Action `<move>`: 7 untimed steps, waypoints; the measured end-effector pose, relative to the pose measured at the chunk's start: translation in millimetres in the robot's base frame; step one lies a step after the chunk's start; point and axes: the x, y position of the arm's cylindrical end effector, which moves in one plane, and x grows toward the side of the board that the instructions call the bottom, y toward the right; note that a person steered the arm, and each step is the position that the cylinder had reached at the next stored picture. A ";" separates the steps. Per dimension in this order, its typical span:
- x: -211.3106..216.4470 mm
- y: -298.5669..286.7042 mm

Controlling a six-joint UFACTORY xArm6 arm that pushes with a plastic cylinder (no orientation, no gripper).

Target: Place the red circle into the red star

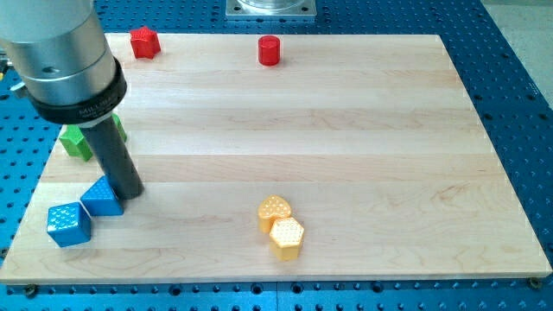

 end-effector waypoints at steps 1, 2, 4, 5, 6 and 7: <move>9.9 -7.3; 8.8 5.9; -71.8 179.0; -120.2 256.8; -171.1 297.7; -228.9 314.5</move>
